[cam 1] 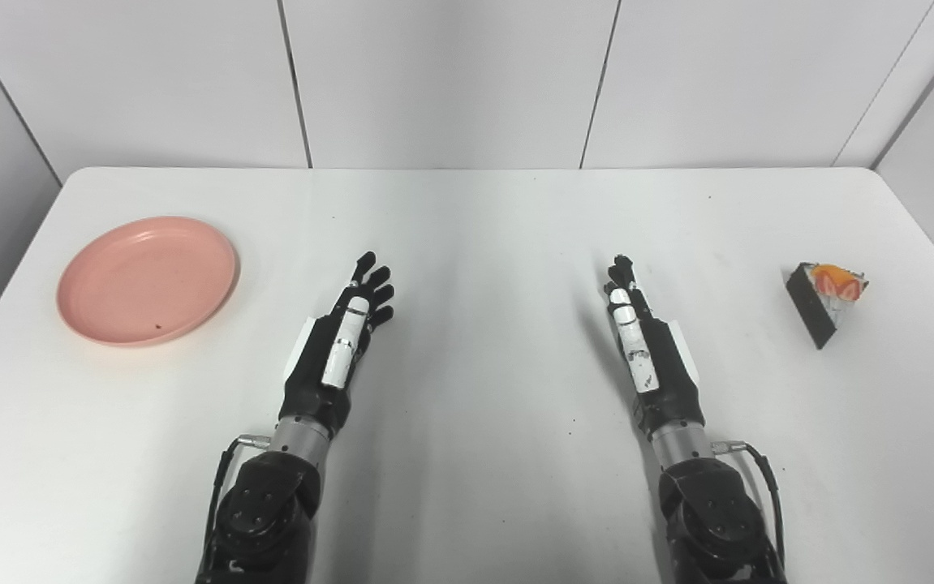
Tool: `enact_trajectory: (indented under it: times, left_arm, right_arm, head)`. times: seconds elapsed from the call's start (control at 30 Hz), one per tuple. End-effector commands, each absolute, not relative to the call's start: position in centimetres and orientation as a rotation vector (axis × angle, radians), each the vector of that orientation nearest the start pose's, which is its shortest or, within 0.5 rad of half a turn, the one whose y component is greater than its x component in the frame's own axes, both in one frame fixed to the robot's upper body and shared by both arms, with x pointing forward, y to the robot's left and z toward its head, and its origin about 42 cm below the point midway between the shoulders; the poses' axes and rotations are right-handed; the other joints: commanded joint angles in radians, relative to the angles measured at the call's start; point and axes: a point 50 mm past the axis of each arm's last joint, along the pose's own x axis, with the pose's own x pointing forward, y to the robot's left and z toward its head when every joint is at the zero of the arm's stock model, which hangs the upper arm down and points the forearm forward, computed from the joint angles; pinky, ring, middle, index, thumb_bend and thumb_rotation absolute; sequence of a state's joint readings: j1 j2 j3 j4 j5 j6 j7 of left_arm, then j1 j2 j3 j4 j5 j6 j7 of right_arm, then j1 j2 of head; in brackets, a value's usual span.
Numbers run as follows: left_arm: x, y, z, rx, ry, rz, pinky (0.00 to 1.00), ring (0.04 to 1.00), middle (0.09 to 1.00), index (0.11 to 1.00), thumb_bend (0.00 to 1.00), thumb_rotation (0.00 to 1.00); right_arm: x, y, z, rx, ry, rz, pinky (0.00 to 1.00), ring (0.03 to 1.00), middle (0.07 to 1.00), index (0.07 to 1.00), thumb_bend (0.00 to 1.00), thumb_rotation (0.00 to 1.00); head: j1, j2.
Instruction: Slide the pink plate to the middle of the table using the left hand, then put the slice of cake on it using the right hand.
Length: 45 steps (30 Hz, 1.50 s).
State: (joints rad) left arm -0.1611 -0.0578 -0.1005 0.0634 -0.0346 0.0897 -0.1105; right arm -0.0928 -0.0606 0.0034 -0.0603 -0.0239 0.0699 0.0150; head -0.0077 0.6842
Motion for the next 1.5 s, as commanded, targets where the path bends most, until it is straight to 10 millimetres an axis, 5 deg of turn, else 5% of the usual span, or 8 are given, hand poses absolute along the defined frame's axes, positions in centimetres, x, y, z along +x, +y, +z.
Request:
enact_trajectory:
  times: [0.0, 0.7, 0.93, 1.1, 1.47]
  left_arm:
    - [33.2, 13.6, 12.0, -0.064, 0.011, -0.266, 0.94, 0.948, 0.962, 0.972, 0.38, 1.0]
    - [33.1, 13.5, 12.0, -0.063, 0.015, -0.274, 0.94, 0.944, 0.959, 0.968, 0.38, 1.0]
    - [33.1, 12.5, 11.5, -0.074, 0.021, -0.283, 0.95, 0.947, 0.958, 0.965, 0.38, 1.0]
    - [33.3, 11.0, 10.7, -0.07, 0.033, -0.289, 0.95, 0.948, 0.961, 0.968, 0.37, 1.0]
    - [33.8, 9.1, 9.2, -0.069, 0.027, -0.304, 0.94, 0.952, 0.963, 0.969, 0.34, 1.0]
  right_arm:
    - [31.8, -21.5, 14.1, -0.07, -0.097, 0.052, 1.0, 0.978, 0.989, 0.999, 0.25, 1.0]
    - [31.8, -21.7, 14.0, -0.078, -0.102, 0.053, 1.0, 0.975, 0.985, 0.997, 0.26, 1.0]
    - [31.6, -22.4, 14.0, -0.085, -0.108, 0.06, 1.0, 0.984, 0.994, 1.0, 0.22, 1.0]
    - [31.4, -23.6, 14.0, -0.084, -0.125, 0.069, 1.0, 0.99, 0.999, 1.0, 0.2, 1.0]
    - [31.6, -25.2, 13.2, -0.058, -0.127, 0.075, 1.0, 0.98, 0.998, 1.0, 0.19, 1.0]
  head:
    - [0.0, 0.002]
    - [0.008, 0.0]
    - [0.111, -0.032]
    - [0.256, -0.085]
    - [0.327, -0.134]
